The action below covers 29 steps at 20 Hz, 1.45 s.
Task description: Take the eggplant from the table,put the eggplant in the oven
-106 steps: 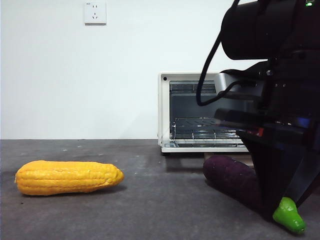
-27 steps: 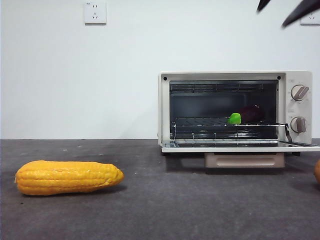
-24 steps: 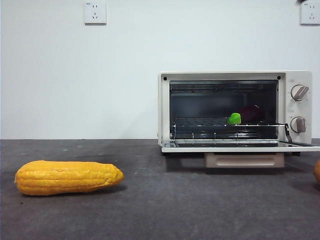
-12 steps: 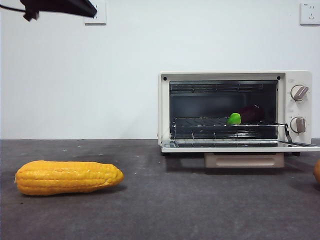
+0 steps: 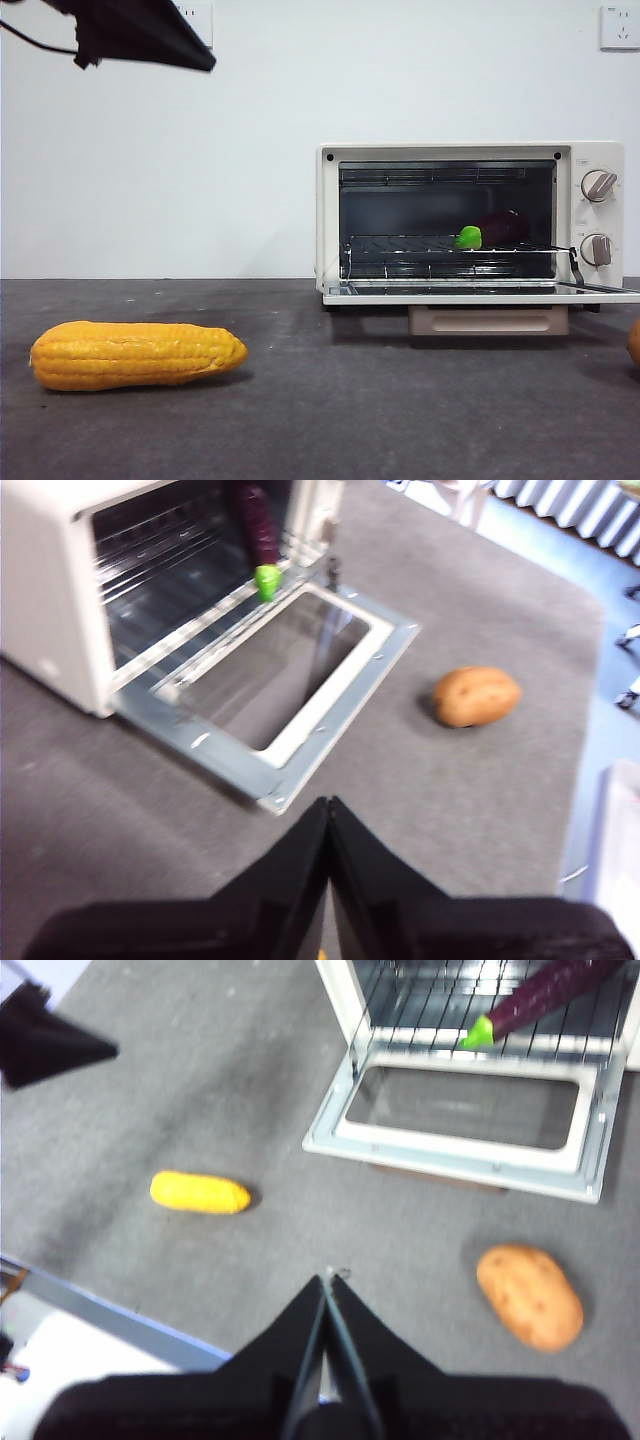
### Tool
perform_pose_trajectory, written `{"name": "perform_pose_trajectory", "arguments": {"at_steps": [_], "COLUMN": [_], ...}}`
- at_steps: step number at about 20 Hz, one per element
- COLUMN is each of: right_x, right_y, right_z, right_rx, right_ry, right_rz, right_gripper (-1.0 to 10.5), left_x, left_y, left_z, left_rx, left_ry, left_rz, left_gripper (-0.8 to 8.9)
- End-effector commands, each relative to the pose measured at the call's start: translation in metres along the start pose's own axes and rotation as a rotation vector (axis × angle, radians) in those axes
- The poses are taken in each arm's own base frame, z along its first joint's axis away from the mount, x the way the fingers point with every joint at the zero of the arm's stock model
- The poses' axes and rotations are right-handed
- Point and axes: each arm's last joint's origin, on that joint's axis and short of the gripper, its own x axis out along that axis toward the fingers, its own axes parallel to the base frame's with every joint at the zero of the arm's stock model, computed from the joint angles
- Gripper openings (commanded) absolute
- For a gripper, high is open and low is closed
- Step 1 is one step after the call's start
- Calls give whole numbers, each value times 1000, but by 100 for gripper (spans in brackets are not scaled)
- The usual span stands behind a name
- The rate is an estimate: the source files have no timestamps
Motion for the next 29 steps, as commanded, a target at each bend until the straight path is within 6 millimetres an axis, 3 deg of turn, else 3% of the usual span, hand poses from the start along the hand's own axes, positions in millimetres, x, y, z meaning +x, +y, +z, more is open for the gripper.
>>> {"name": "perform_pose_trajectory", "arguments": {"at_steps": [1,7,15,22,29], "right_x": [-8,-20,-20,-20,-20], "right_y": [3,7,8,8,8], "right_z": [-7,-20,-20,-20,-20], "right_rx": [-16,-20,-22,-24,-25], "right_ry": [-11,-30,-31,-31,-31], "right_rz": [6,10,39,39,39], "right_gripper": [-11,-11,-11,-11,-11], "left_x": [12,57,125,173,191], "left_y": [9,43,83,78,65], "left_z": [-3,-19,-65,-86,-86], "left_rx": [-24,-109,-251,-279,-262], "left_ry": [16,51,145,163,132], "left_rz": [6,1,0,-54,-90], "left_gripper": [-6,-6,-6,-6,-6]}}
